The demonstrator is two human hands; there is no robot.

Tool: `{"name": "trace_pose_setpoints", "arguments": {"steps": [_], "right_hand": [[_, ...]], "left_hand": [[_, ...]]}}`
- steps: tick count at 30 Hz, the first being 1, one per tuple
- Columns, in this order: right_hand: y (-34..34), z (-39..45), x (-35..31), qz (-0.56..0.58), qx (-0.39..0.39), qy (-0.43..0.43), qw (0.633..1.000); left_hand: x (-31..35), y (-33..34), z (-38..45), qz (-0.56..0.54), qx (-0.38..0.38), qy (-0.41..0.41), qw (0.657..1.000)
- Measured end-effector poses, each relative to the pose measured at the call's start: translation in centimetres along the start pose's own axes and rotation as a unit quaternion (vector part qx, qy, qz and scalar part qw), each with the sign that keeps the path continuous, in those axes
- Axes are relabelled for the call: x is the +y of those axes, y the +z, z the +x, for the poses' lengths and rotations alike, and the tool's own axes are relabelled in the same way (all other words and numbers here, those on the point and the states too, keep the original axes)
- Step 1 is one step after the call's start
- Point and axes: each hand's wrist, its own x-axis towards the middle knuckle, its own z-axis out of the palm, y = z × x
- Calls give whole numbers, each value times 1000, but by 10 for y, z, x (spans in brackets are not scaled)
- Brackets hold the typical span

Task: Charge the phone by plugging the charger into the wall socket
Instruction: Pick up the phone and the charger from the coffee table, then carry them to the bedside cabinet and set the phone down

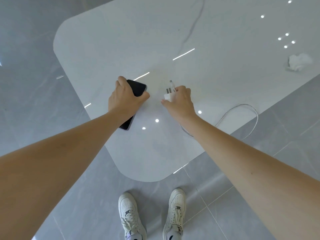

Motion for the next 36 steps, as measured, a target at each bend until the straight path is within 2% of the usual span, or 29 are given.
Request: {"name": "trace_pose_setpoints", "arguments": {"steps": [4, 9, 17, 22, 29, 33, 36], "right_hand": [[-22, -35, -8, 73, 3, -8, 997], [-73, -104, -44, 151, 27, 28, 988], [-164, -227, -157, 145, 38, -14, 989], [-184, -308, -229, 137, -23, -85, 987], [-167, -417, -283, 94, -140, -254, 952], [-147, -485, -297, 48, -225, -349, 909], [-129, -547, -300, 14, -282, -419, 863]], "left_hand": [[15, -38, -22, 1, 5, 0, 1000], [60, -114, -68, -5, 13, 7, 1000], [102, -270, -171, -20, 55, -27, 998], [87, -366, -252, -48, 122, -81, 988], [42, -448, -398, -47, 271, -197, 941], [12, -465, -502, -44, 342, -284, 895], [-7, -466, -591, -43, 385, -365, 846]]}}
